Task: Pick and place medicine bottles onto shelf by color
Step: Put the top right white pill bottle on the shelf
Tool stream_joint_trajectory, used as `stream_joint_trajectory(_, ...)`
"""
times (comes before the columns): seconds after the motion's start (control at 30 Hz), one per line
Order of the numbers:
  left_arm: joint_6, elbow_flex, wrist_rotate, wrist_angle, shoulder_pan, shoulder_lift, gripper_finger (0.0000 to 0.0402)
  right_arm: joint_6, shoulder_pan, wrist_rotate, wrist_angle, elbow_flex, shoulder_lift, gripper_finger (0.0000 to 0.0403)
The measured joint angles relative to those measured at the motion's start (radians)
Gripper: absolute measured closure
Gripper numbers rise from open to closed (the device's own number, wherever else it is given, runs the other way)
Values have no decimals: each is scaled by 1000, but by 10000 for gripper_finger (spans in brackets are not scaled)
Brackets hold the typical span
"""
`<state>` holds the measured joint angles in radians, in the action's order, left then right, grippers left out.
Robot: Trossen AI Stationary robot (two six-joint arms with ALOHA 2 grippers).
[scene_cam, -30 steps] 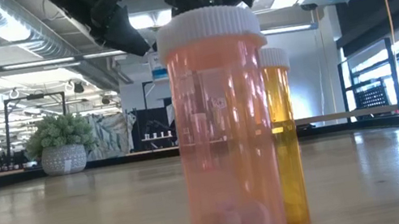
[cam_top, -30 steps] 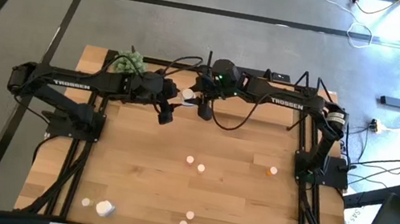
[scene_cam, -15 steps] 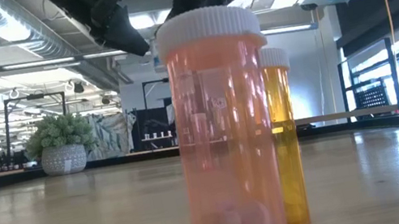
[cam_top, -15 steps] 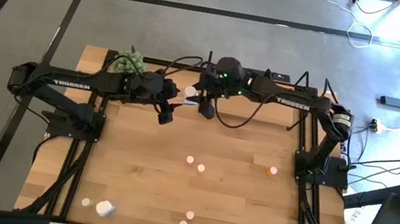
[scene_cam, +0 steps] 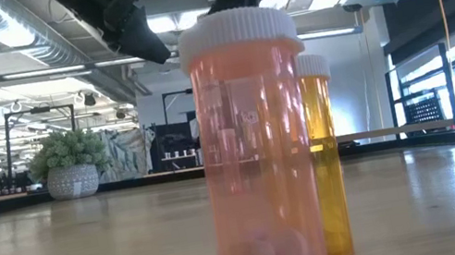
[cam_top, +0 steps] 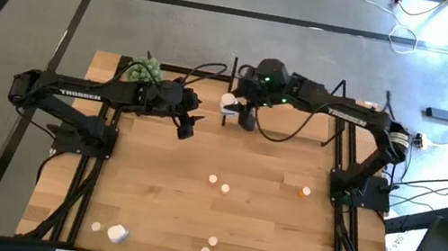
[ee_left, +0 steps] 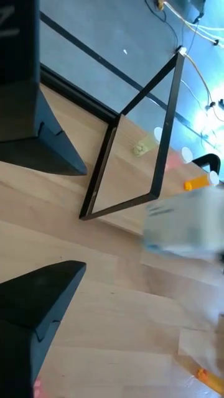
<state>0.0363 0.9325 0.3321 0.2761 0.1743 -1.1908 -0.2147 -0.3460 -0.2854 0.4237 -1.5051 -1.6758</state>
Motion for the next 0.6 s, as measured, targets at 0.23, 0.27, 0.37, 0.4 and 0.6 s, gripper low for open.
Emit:
stream_joint_trajectory(0.23, 0, 0, 0, 0, 0, 0, 172, 1, -51, 57, 97, 0, 121, 230)
stream_joint_trajectory(0.27, 0, 0, 0, 0, 0, 0, 172, 1, -60, 57, 111, 0, 138, 230)
stream_joint_trajectory(0.37, 0, 0, 0, 0, 0, 0, 172, 1, -86, 59, 151, 0, 186, 230)
stream_joint_trajectory(0.4, 0, 0, 0, 0, 0, 0, 172, 1, -95, 60, 169, 0, 201, 230)
stream_joint_trajectory(0.6, -1, 0, 0, 0, 0, 0, 172, 1, -129, 120, 270, 5, 297, 230)
